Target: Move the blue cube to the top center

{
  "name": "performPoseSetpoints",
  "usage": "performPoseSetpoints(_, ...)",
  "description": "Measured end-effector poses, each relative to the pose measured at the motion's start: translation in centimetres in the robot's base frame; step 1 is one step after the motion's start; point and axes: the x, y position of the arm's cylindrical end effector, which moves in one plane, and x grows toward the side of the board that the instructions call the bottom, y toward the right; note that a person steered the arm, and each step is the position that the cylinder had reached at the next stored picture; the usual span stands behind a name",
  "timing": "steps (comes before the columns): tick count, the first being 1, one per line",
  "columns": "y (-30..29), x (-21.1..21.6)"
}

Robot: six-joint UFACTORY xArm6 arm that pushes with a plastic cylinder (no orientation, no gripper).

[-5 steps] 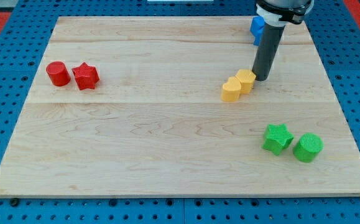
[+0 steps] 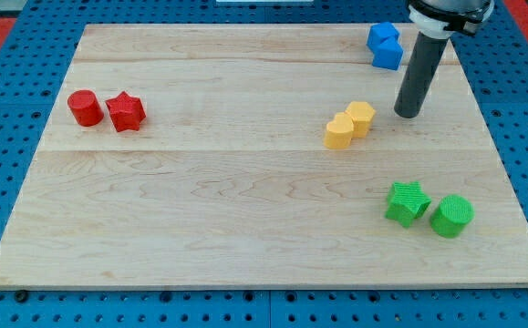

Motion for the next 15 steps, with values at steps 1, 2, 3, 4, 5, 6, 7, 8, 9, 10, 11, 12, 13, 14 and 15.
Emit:
performPoseSetpoints(1, 0.8, 0.0)
performPoseSetpoints(2, 1.4, 0.0)
performPoseSetpoints(3, 2.1, 0.0)
performPoseSetpoints(4, 4.1, 0.0)
performPoseSetpoints(5, 9.7, -0.1)
performPoseSetpoints(6, 13.7, -3.0)
performPoseSetpoints(7, 14.2, -6.5)
performPoseSetpoints(8, 14.2, -9.9)
performPoseSetpoints(9, 14.4, -13.3)
performPoseSetpoints(10, 13.6, -16.5)
performPoseSetpoints(11, 6.7, -15.5)
performPoseSetpoints(12, 4.6, -15.4)
performPoseSetpoints(13, 1.6, -15.9)
performPoseSetpoints(14, -4.2, -16.0)
performPoseSetpoints(15, -10.4, -15.9)
